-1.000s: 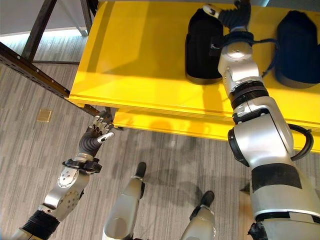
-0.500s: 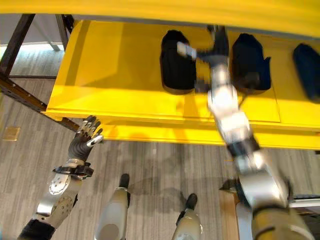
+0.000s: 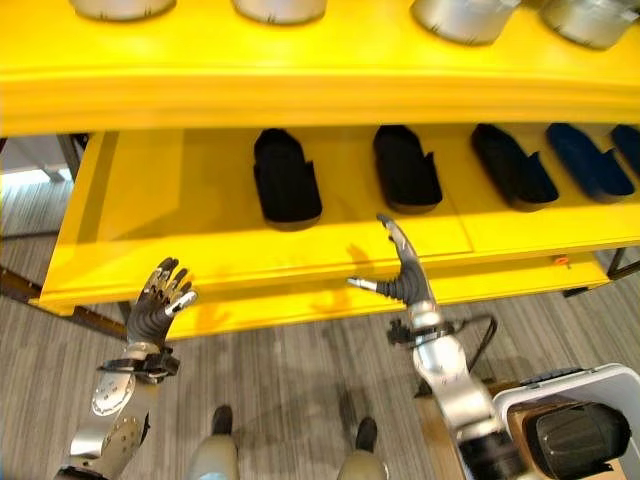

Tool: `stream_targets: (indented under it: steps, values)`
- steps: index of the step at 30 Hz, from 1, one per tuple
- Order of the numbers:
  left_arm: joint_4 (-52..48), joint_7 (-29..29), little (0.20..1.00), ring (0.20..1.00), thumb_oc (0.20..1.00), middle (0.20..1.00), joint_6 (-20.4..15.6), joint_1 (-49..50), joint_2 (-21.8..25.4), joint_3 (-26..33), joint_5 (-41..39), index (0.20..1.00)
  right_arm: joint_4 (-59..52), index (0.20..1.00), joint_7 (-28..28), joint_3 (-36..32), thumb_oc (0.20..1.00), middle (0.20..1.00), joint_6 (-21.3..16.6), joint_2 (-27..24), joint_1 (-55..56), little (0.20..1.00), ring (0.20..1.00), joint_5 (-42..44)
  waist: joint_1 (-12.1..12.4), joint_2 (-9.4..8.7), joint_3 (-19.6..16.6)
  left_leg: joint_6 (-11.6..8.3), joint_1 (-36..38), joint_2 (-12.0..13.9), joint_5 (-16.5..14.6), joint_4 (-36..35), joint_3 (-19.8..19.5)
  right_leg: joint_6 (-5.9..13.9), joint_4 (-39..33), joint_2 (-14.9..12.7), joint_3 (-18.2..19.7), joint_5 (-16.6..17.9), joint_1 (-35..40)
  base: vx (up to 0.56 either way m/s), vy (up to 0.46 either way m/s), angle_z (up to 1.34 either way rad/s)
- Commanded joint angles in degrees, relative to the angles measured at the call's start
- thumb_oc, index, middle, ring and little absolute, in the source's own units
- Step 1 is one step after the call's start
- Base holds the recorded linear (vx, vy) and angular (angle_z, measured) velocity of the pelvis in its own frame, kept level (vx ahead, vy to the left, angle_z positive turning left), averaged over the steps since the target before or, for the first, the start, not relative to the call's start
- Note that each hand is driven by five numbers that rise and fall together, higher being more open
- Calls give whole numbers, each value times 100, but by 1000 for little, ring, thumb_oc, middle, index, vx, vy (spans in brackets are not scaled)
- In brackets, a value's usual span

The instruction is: Move parts from the plastic box to the shelf.

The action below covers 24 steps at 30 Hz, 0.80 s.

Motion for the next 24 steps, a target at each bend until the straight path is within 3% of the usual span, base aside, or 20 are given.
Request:
stream_targets:
  steps: [1, 5, 9, 13, 18, 24]
  values:
    - [-97, -4, 1000, 1000, 1000, 1000, -389, -63, -10, 159, 345, 1000, -282, 1000, 243, -225, 1000, 1000, -442, -125, -194, 1000, 1000, 353, 21, 126, -80, 249, 521, 56, 503, -850, 139, 208, 389, 72, 62, 120, 65, 45, 13, -19]
    - [-47, -14, 1000, 1000, 1000, 1000, -418, 53, -82, 203, 408, 1000, -312, 1000, 399, -241, 1000, 1000, -461, -24, 230, 1000, 1000, 855, -160, 153, -259, 202, 772, 138, 616, -1152, 396, 256, 165, 115, 257, 276, 97, 46, 19, -26]
    - [-44, -15, 1000, 1000, 1000, 1000, -421, 54, -85, 201, 409, 1000, -317, 1000, 399, -242, 1000, 1000, -459, -28, 236, 1000, 1000, 855, -150, 156, -260, 201, 780, 141, 615, -1154, 407, 255, 164, 118, 268, 277, 95, 20, 3, -23]
    - [-50, 32, 1000, 1000, 1000, 1000, -471, -2, -209, 151, 402, 1000, 124, 1000, -41, -18, 1000, 1000, -290, -336, -86, 1000, 1000, -407, -189, 196, -359, 215, 996, 165, 539, -1158, 510, 255, 163, 125, 366, 252, 211, 89, 2, -8]
    - [-84, -52, 1000, 1000, 1000, 1000, -451, 49, -200, 155, 448, 1000, 819, 1000, -328, 615, 1000, 1000, 41, -1060, -752, 1000, 1000, -2671, -84, 199, -375, 211, 1010, 159, 515, -1167, 498, 278, 134, 112, 332, 244, 274, 37, -5, -2]
    - [-25, -26, 1000, 1000, 1000, 1000, -399, -32, -217, 59, 488, 1000, 1442, 1000, -300, 1273, 1000, 1000, 162, -857, -1480, 1000, 1000, -2963, 30, 179, -380, 205, 970, 131, 521, -1187, 449, 287, 52, 89, 276, 281, 321, 6, -2, 0]
